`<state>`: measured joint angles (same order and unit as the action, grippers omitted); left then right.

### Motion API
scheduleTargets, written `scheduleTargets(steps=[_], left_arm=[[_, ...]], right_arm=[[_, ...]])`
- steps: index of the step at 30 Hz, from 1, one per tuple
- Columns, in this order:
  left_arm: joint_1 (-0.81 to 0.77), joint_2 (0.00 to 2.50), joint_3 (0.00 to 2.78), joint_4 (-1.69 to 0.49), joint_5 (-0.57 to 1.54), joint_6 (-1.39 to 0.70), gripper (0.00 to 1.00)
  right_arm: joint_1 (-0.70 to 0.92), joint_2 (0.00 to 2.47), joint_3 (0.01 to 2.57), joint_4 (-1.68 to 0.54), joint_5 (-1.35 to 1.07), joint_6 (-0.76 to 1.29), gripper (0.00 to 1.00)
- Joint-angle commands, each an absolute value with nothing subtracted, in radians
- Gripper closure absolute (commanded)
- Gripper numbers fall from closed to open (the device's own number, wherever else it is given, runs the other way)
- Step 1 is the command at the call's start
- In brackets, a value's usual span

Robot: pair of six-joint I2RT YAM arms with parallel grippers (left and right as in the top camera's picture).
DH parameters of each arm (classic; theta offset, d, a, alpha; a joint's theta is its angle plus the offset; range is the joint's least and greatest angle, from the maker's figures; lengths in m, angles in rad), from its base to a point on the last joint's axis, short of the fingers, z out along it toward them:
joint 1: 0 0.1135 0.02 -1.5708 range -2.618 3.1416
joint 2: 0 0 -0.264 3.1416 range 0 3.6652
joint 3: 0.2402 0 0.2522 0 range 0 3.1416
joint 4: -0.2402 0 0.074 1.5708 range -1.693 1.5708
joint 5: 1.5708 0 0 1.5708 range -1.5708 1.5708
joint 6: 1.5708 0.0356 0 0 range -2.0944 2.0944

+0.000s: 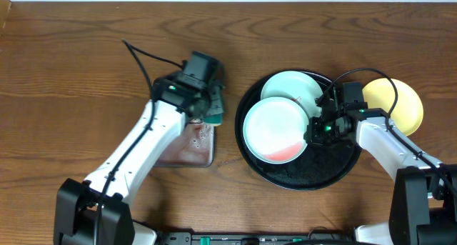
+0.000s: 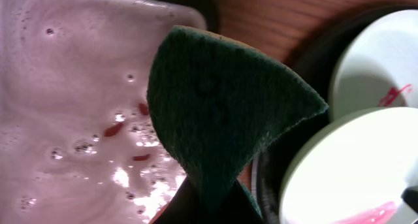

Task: Clean dirty plates on tray and stack at the side
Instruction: 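Return the sponge to the metal tray with the left gripper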

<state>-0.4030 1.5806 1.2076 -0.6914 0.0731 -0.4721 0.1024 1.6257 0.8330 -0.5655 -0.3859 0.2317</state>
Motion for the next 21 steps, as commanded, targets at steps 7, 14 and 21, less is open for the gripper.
scheduleTargets(steps=[7,14,21], left_arm=[[-0.223,1.573,1.057,-0.636,0.221,-0.31,0.93],[-0.173,1.575,0.977,-0.586,0.216,-0.306,0.92],[-0.173,1.575,0.969,-0.566,0.216,-0.307,0.92]], right_arm=[[0.1,1.494,0.87,-0.634,-0.223,0.193,0.99],[0.113,1.351,0.929,-0.759,0.015,0.193,0.99],[0.19,1.32,1.018,-0.869,0.324,0.192,0.99]])
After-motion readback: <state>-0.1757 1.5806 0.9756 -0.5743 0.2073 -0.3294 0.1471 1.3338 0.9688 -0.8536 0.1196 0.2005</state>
